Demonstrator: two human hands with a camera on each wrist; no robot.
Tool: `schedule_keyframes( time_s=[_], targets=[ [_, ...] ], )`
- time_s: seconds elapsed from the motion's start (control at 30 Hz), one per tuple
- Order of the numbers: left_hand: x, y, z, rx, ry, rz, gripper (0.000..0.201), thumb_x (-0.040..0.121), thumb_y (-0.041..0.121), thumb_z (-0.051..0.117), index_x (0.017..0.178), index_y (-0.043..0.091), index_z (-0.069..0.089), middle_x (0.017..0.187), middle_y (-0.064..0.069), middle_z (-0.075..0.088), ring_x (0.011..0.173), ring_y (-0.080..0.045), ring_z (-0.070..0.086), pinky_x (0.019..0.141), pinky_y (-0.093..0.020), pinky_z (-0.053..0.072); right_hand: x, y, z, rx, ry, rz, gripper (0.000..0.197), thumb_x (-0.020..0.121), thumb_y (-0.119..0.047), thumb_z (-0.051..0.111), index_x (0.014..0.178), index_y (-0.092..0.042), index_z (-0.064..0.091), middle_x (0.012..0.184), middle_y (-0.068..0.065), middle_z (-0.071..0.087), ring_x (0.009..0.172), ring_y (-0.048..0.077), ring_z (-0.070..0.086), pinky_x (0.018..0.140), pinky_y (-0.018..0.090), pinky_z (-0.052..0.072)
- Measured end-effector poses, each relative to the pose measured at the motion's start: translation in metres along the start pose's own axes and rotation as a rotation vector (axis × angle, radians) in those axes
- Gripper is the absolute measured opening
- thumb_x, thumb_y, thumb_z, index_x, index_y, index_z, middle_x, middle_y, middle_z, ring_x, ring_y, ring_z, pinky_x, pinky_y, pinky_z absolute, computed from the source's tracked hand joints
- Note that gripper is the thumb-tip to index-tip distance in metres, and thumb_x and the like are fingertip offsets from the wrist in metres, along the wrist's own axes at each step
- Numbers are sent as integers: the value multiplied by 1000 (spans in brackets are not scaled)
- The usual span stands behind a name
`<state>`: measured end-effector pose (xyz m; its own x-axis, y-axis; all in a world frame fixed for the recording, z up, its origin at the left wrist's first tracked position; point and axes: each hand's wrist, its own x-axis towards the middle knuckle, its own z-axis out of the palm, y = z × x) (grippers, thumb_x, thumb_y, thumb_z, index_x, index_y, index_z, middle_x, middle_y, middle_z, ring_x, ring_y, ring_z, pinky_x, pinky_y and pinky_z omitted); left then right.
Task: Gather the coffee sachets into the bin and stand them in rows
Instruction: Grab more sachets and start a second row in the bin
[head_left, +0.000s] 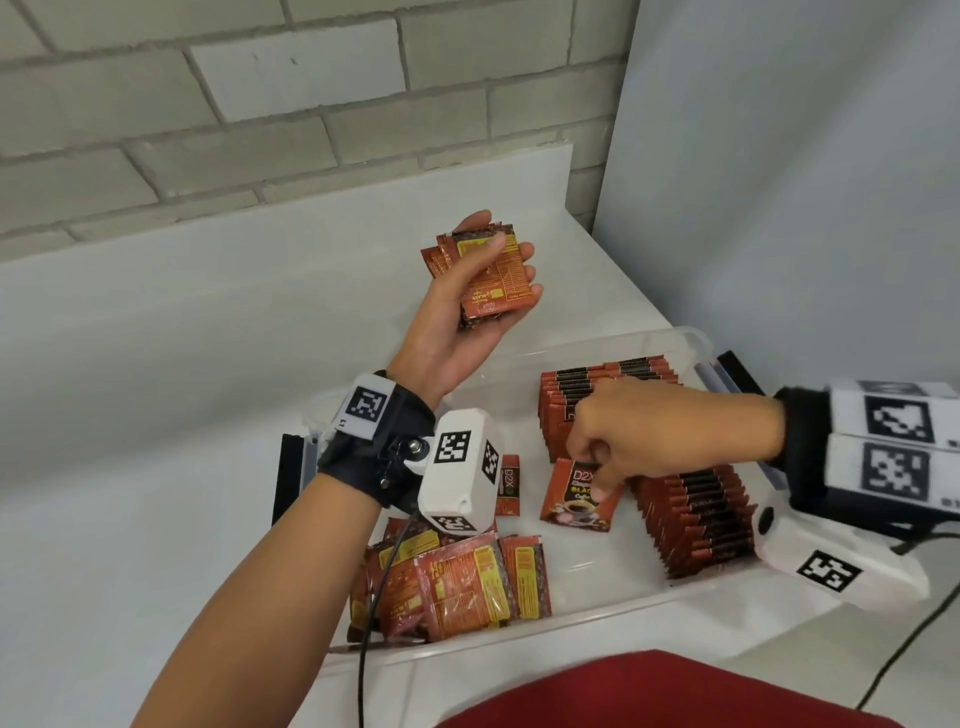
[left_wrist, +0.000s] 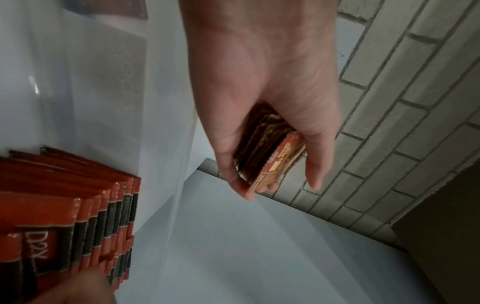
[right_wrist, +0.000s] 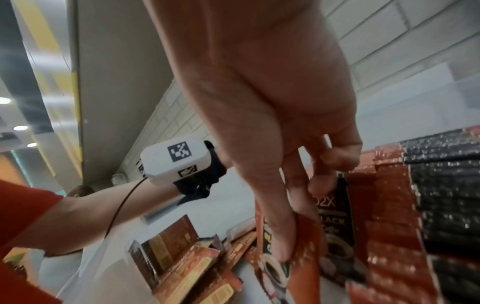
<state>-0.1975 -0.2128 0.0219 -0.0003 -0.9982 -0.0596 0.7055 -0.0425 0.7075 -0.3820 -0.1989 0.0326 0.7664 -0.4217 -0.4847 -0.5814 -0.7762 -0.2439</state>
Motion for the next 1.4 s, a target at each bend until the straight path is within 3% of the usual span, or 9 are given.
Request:
schedule_keyframes(
  time_s=[0.2,0.3,0.7,0.8,0.9,1.03,1.13,1.23,1.4],
  targets=[
    [0,1,-1,20,6,1,20,91,11,58,106,24,62,102,-14,65,86,-23,62,81,-35,54,5,-2,0,-275,44,33,23,84,-28,69,72,-12,59,74,-4,46,70,12,42,48,21,22],
    [0,1,0,29,5,0,19,93,10,56,106,24,61,101,-14,65,86,-22,63,82,-35,54,9,3,-4,-368,104,56,32,84,-24,68,63,-15,47,88,4,57,67,14,45,47,21,22],
    [2,0,-2,14,11,2,18,92,12,57,106,23,61,103,-15,64,87,-23,63,81,-36,53,11,1,-10,-533,84,77,47,89,-13,60,60,-19,23,89,3,42,57,8,25,47,23,20],
    [2,-1,-2,5,11,1,16,93,14,57,106,22,61,104,-15,64,88,-24,62,80,-36,52,9,2,-8,-554,93,84,37,90,-18,60,65,-13,34,90,3,42,57,7,22,46,22,18],
    [3,-2,-2,4,13,-2,16,92,15,57,106,23,61,103,-15,64,87,-24,62,80,-36,53,9,0,-10,-570,85,85,17,87,-26,66,92,-13,58,90,2,38,57,6,18,47,22,16],
    [2,-2,-2,-7,9,-7,16,92,15,57,106,22,61,102,-15,64,86,-23,63,79,-36,53,9,-2,-13,-576,58,98,27,83,-33,70,87,-19,47,72,-3,31,76,13,32,47,24,15],
    [3,-3,-2,-16,5,-9,16,92,14,57,106,22,61,102,-15,63,86,-24,62,80,-36,53,11,2,-10,-585,82,67,26,83,-34,70,94,-16,55,82,-1,51,96,18,42,52,27,21],
    [3,-3,-2,-14,1,-13,17,91,14,57,106,21,61,102,-16,63,86,-24,63,80,-36,54,12,4,-7,-601,96,54,26,85,-30,68,103,-13,60,99,3,60,96,17,43,54,27,23],
    [3,-3,-2,-26,0,-17,16,92,14,56,106,21,61,102,-16,63,85,-24,63,79,-36,54,11,3,-6,-610,107,12,10,90,-17,60,97,-11,58,94,5,60,86,18,38,64,30,30]
  ],
)
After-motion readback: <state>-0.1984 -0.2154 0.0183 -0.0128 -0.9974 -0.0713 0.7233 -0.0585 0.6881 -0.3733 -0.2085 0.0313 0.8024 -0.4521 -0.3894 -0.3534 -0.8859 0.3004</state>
